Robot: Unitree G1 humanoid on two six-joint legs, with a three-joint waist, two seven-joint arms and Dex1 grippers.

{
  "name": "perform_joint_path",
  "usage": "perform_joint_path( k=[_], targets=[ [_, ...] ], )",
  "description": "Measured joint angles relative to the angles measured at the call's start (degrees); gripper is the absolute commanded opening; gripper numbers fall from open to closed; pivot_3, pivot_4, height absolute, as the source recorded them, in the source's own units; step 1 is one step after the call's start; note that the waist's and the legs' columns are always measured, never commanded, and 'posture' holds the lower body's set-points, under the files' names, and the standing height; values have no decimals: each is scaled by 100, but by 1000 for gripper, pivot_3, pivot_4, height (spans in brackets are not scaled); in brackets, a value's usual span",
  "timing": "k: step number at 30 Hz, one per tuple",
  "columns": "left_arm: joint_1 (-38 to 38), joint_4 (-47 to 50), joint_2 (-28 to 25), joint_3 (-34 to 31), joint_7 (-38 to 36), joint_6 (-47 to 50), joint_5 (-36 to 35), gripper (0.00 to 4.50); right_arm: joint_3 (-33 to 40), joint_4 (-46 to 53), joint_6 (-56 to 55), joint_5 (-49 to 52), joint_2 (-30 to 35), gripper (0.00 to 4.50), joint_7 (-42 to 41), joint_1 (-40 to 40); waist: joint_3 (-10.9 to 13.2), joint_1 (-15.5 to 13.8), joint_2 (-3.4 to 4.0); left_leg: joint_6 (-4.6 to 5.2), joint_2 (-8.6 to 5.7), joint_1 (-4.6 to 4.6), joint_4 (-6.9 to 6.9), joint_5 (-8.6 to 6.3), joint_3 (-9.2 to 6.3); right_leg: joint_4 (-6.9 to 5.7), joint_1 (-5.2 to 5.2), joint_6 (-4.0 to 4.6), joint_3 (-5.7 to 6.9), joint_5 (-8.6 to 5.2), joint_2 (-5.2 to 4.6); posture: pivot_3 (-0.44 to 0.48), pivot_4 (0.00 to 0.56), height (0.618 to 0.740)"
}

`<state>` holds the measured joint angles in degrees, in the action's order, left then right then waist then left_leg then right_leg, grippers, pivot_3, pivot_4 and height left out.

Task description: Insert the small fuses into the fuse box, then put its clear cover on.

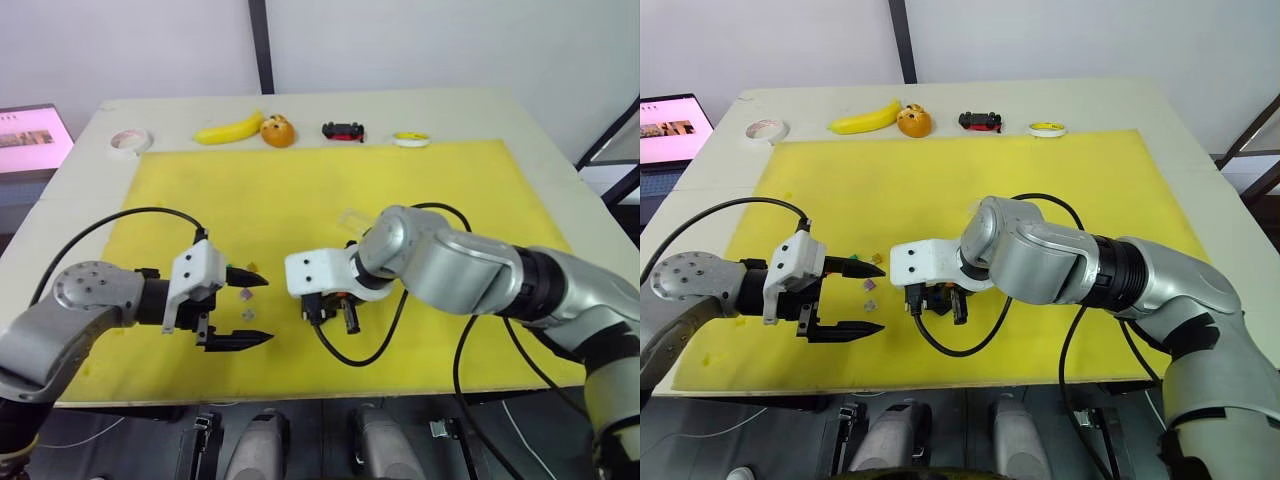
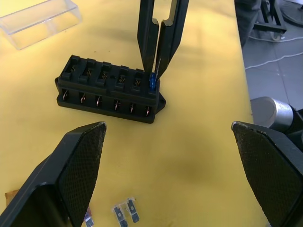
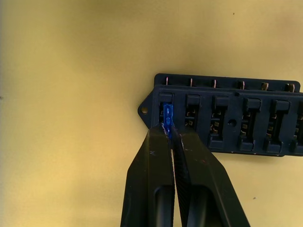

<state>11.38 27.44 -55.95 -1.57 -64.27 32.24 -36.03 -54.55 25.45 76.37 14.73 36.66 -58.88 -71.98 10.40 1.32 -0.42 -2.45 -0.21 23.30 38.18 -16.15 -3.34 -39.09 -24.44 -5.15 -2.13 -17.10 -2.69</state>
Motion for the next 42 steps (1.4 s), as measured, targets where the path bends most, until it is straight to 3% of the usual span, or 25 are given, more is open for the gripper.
perform_joint_path(
  k=[5, 8, 30, 33, 37, 42],
  targets=[
    [-3, 0, 0, 0, 41, 0, 0, 4455, 43, -47, 12, 43, -5, 0, -6, -1, 0, 0, 0, 0, 0, 0, 0, 0, 0, 0, 0, 0, 0, 0, 0, 0, 150, 740],
    [-3, 0, 0, 0, 58, -1, 0, 4500, 52, -93, -49, 65, 0, 969, -7, -1, 0, 0, 0, 0, 0, 0, 0, 0, 0, 0, 0, 0, 0, 0, 0, 0, 150, 740],
    [45, -34, 0, 0, 15, -2, 38, 4500, 484, -354, -439, 287, 306, 969, -469, 7, 1, -3, 0, 0, -1, 4, 0, 0, 0, 1, -3, 0, 0, 0, -1, 0, 150, 740],
    [68, -37, 0, 0, 8, -2, 38, 4500, 873, -302, -629, 416, 325, 969, -521, 176, 1, -11, 0, 0, -1, 5, -1, 0, 1, 1, -3, 0, 0, 0, -1, 0, 150, 740],
    [72, -71, -9, -3, -25, -1, 38, 4500, 2074, -218, -1596, 528, 237, 969, -218, 1288, -1, -25, -5, 0, -2, 6, 0, 0, 0, 4, 1, 0, 0, 0, -2, 0, 150, 740],
    [83, -167, -18, -9, -35, 6, 39, 4500, 2812, -249, -2528, 749, 301, 969, -377, 2156, 0, -21, -4, 0, -2, 6, 1, 0, 3, 3, 0, -1, -3, 0, -1, 0, 150, 740]
  ],
)
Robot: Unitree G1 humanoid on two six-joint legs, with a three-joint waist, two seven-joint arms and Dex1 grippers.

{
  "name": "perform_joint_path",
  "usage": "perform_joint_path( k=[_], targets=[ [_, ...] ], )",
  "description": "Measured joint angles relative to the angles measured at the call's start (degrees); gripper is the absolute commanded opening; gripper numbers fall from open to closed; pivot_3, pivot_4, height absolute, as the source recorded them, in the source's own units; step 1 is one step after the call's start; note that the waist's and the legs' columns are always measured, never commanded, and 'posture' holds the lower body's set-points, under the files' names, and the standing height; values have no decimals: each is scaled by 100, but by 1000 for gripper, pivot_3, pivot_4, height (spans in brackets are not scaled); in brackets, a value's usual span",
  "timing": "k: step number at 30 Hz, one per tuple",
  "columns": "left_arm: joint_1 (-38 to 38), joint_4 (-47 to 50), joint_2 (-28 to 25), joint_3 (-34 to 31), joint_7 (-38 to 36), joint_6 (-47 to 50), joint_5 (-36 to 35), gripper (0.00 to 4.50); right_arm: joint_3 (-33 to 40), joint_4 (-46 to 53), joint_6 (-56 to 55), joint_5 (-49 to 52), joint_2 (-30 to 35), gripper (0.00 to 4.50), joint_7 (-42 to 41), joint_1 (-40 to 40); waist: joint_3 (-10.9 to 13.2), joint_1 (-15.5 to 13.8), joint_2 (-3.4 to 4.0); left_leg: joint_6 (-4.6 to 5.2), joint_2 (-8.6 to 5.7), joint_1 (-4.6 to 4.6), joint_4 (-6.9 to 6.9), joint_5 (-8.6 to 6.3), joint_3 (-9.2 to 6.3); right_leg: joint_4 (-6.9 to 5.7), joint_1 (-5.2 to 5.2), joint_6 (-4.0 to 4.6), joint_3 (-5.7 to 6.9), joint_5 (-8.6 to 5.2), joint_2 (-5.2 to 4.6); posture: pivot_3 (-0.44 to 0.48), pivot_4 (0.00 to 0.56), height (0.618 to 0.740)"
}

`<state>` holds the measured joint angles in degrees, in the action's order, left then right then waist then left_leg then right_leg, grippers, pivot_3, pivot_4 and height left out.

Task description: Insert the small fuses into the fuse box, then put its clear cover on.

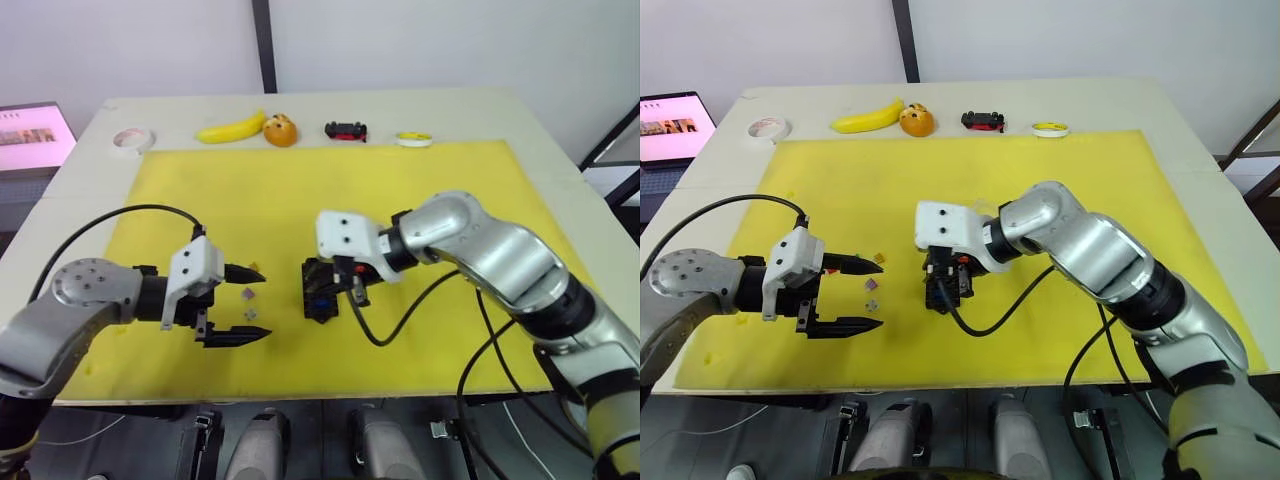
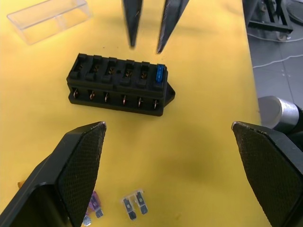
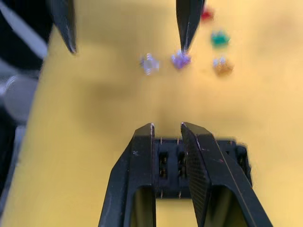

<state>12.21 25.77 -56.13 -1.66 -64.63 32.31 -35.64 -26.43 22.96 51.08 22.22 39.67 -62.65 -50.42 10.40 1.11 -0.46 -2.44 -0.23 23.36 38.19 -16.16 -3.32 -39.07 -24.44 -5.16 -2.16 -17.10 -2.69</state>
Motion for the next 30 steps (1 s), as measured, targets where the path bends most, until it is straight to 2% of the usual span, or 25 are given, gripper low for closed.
perform_joint_path(
  k=[1, 4, 5, 8, 13, 30],
  targets=[
    [4, -5, 0, -1, 1, 2, 0, 4500, 191, -20, -34, 130, -31, 969, -20, 122, 0, 10, 0, 0, 1, -1, 0, 0, 1, -1, 0, 0, -1, 0, 1, 0, 150, 740],
    [58, -15, 0, -21, 6, 9, 0, 4500, 490, -8, -85, 302, -66, 361, -10, 271, 0, 12, 0, 0, 4, -1, -1, 0, -1, -2, -1, 0, -1, 0, 6, 0, 150, 740],
    [86, -18, 0, -22, 9, 14, 0, 4500, 504, 20, -140, 303, -66, 18, 10, 306, 0, 8, 0, 0, 4, -1, 0, 0, -2, -2, -1, 0, 0, 0, 6, 0, 150, 740],
    [166, -65, 2, -26, 53, 104, 0, 4500, 434, 115, -422, 224, -222, 18, 191, 941, -1, -2, -1, 0, 0, 1, 1, 0, 1, -1, 1, 0, -2, 0, 1, 0, 150, 740],
    [211, -78, 5, -26, 49, 118, -2, 4500, 425, 82, -794, 50, -267, 18, 310, 1309, -1, 3, -1, 0, 1, -1, 2, 0, -1, -1, 1, 0, -2, 0, 4, 0, 150, 740],
    [195, -32, 6, -25, -186, 210, -10, 4500, 238, -366, -1366, -425, -388, 18, 371, 1713, -1, 2, -2, 0, 1, -1, 2, 0, -1, -2, 2, 0, -2, 0, 5, 0, 150, 740]
  ],
)
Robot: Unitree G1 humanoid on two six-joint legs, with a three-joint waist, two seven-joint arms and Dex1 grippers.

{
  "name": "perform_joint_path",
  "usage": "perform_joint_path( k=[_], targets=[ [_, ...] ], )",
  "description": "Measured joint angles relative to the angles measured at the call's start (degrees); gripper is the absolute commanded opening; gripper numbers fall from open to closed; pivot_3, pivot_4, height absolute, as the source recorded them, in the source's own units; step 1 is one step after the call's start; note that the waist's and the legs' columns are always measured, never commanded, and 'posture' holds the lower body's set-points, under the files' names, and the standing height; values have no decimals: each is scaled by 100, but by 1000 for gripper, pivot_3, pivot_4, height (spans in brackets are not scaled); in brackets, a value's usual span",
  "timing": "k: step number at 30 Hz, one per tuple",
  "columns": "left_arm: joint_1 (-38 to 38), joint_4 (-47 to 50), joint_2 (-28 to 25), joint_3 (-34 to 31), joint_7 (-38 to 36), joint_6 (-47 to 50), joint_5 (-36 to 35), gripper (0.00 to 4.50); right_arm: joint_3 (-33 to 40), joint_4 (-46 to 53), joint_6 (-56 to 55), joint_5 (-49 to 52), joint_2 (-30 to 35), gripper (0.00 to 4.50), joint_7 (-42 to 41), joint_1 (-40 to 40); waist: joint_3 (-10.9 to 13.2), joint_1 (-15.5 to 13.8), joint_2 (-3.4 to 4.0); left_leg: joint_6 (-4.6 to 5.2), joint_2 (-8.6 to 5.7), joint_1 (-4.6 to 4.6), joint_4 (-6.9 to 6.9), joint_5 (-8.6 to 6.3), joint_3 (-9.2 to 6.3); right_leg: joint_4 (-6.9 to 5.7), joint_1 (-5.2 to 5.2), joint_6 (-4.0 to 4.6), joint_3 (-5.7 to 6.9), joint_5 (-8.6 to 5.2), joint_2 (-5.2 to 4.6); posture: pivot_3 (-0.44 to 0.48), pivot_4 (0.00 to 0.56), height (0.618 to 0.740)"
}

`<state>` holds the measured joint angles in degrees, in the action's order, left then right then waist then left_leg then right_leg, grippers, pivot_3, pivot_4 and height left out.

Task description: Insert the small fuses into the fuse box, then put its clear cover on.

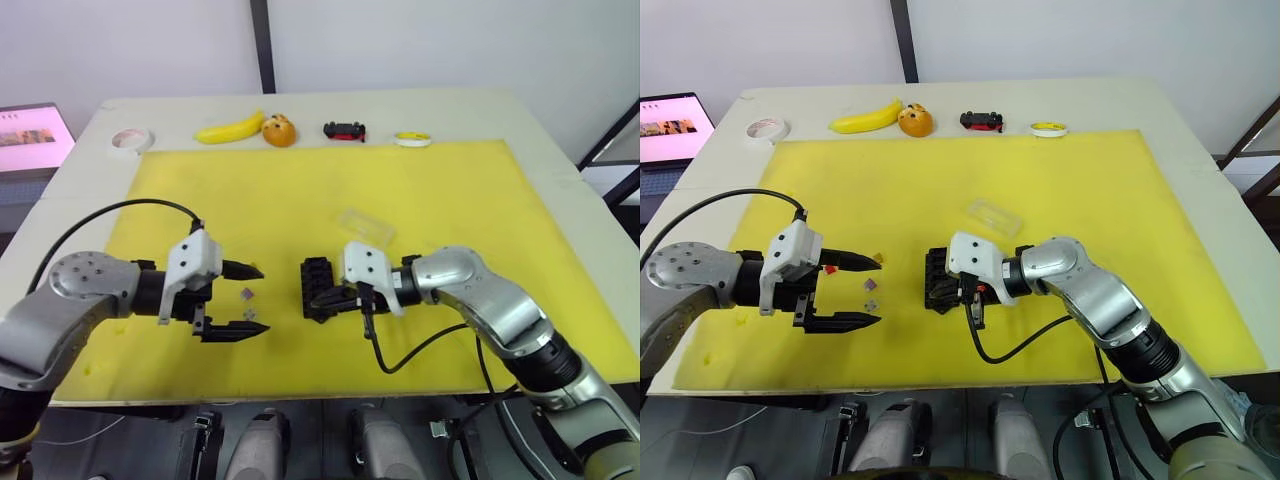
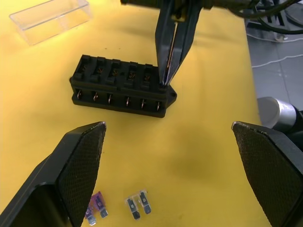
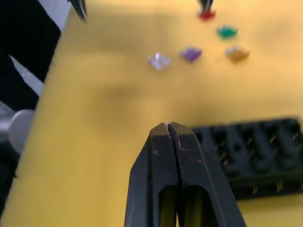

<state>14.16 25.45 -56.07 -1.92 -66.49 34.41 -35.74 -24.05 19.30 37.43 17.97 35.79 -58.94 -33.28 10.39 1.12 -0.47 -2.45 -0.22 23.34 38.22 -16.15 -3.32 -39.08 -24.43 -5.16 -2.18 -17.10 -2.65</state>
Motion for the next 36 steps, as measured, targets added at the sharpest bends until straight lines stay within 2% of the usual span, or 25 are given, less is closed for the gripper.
perform_joint_path(
  k=[13, 17, 25, 28, 31, 32, 34, 36],
  targets=[
    [-11, -2, 102, 67, -80, -78, 27, 4500, -50, -221, -523, -213, -1, 18, -56, 160, -1, -5, -1, 0, 0, -16, 0, 0, -1, 1, 21, 0, 0, 0, -1, 0, 150, 740],
    [-11, -8, 107, 67, -88, -123, 34, 4500, 89, -138, -25, 32, -54, 18, -55, -56, 0, 0, -1, 0, 0, -14, 0, 0, -1, 0, 18, 0, 0, 0, 0, 0, 150, 740],
    [-83, -39, 109, 66, -89, -159, 64, 4500, 985, 311, 988, 979, -49, 18, -35, -707, 0, -7, -1, 0, 0, -10, 0, 0, -2, 1, 14, 0, 0, 0, -2, 0, 150, 740],
    [-179, -149, 97, 21, -87, -161, 85, 4500, 1000, 344, 1134, 1046, 195, 18, -46, -704, 0, -7, 0, 0, -1, -9, 0, 0, -1, 1, 13, 0, 0, 0, -3, 0, 150, 740],
    [-286, -425, 15, -292, -73, -57, 13, 4500, 1054, 444, 1076, 1031, 625, 18, -145, -697, 0, -5, 0, 1, 1, -7, 0, 0, -2, 1, 9, 0, 1, 0, -1, 0, 150, 740],
    [-335, -534, -68, -518, -78, 49, -36, 4500, 1088, 479, 998, 1013, 862, 432, -244, -673, 0, -3, 0, 1, 1, -7, 0, 0, -1, 1, 9, 0, 1, 0, -1, 0, 150, 740],
    [-457, -681, -218, -794, -130, 166, -130, 4500, 1135, 509, 883, 986, 1092, 897, -387, -629, 0, 7, 0, 1, 1, -7, -1, -1, 1, 1, 9, 0, 0, 0, -1, 0, 150, 740],
    [-695, -939, -446, -1108, -322, 328, -231, 4500, 1192, 514, 739, 989, 1346, 1946, -592, -563, 1, 11, 0, 2, 2, -8, -3, -1, 1, 2, 8, 0, 1, 0, 0, 0, 150, 740]
  ],
)
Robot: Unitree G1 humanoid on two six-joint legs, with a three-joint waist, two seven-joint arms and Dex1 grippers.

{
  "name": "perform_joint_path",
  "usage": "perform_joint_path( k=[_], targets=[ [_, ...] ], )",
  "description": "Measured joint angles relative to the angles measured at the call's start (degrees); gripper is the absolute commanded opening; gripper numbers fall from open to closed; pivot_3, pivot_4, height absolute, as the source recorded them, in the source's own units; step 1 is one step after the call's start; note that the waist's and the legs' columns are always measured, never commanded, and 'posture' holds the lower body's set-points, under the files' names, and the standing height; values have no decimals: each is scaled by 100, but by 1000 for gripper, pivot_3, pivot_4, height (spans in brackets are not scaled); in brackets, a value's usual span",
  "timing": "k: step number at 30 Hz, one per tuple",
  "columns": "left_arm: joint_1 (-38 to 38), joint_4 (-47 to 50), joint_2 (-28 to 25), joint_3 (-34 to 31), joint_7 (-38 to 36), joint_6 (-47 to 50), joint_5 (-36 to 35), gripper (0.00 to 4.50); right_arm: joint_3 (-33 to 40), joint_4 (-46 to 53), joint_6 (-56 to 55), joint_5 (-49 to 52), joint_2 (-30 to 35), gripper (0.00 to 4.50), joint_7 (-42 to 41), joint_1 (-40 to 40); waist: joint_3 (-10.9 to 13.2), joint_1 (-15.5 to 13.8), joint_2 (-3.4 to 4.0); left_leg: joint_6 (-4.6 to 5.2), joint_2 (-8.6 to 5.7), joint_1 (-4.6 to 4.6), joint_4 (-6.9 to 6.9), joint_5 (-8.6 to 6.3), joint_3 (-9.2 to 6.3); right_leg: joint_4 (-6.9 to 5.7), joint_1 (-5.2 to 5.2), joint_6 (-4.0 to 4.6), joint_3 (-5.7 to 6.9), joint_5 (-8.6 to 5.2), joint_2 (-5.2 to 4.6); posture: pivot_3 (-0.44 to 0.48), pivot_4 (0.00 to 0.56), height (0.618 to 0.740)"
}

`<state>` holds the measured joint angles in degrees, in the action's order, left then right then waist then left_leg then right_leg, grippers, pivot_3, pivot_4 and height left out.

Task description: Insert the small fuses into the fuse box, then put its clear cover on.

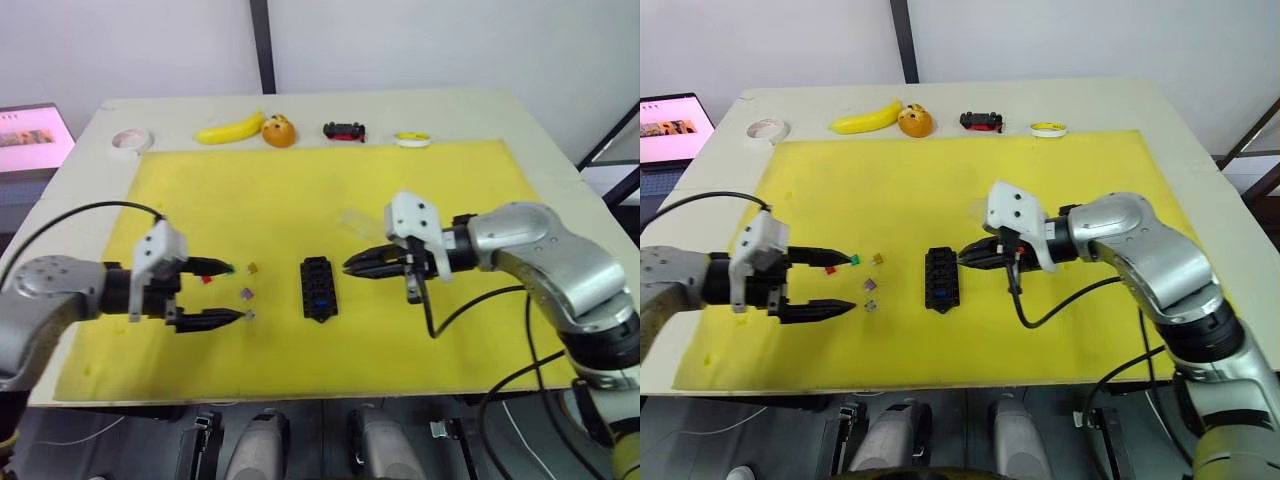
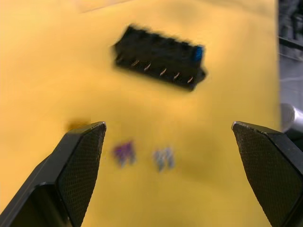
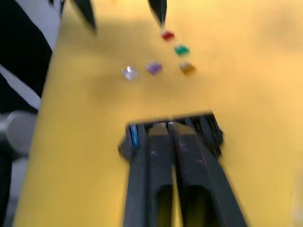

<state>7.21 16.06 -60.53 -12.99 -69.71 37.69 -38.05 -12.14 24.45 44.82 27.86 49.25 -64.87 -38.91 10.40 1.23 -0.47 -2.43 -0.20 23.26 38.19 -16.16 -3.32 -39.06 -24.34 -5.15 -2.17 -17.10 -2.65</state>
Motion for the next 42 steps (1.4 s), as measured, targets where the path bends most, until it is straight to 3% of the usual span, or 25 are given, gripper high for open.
perform_joint_path(
  k=[5, 9, 16, 22, 27, 35, 42],
  targets=[
    [-538, -983, -661, -661, -559, -11, 155, 4500, 332, -271, -518, -83, 733, 4461, -519, 234, 1, -19, 1, 0, -1, 0, 0, 0, 4, 4, 1, 0, 1, 0, -2, 0, 150, 740],
    [-844, -1869, -1015, -961, -863, -494, 643, 4500, 625, -810, -955, -301, 1370, 4461, -881, 627, 2, -24, 2, 2, -2, 1, 0, -1, 14, 8, 1, 0, 0, 0, -5, 0, 150, 740],
    [-860, -2521, -1074, -1096, -1189, -1013, 962, 4500, 1230, -1542, -1625, -572, 2080, 4461, -1255, 1210, 3, -11, 3, 3, 2, 0, -1, -2, 18, 7, 0, 0, 0, 0, -3, 0, 150, 740],
    [-679, -2567, -1072, -1063, -1233, -1082, 1023, 4500, 1532, -1738, -1795, -686, 2198, 4461, -1301, 1574, 3, -10, 4, 3, 3, 0, 0, -2, 19, 4, -1, 0, -2, 0, -3, 0, 150, 740],
    [-236, -2525, -800, -801, -1138, -959, 988, 4500, 1393, -1437, -1733, -685, 1860, 4461, -1072, 1160, 4, 10, 7, 3, 4, -3, -1, -2, 19, -1, -2, 0, -5, 0, 0, 0, 150, 740],
    [38, -1835, -446, -349, -830, 1535, -114, 4500, 453, -696, -458, -504, 288, 4461, -231, -442, 4, 106, 6, 3, 2, 7, 0, -2, 4, -11, -12, 0, -6, 0, -2, 0, 150, 740],
    [1137, -2681, 285, -652, 309, 4427, -1122, 4500, -27, -112, 316, -370, -419, 4461, 283, -768, 2, 89, -3, 2, -4, 12, 10, -1, -9, -17, -12, 0, 6, 0, -3, 0, 150, 740]
  ],
)
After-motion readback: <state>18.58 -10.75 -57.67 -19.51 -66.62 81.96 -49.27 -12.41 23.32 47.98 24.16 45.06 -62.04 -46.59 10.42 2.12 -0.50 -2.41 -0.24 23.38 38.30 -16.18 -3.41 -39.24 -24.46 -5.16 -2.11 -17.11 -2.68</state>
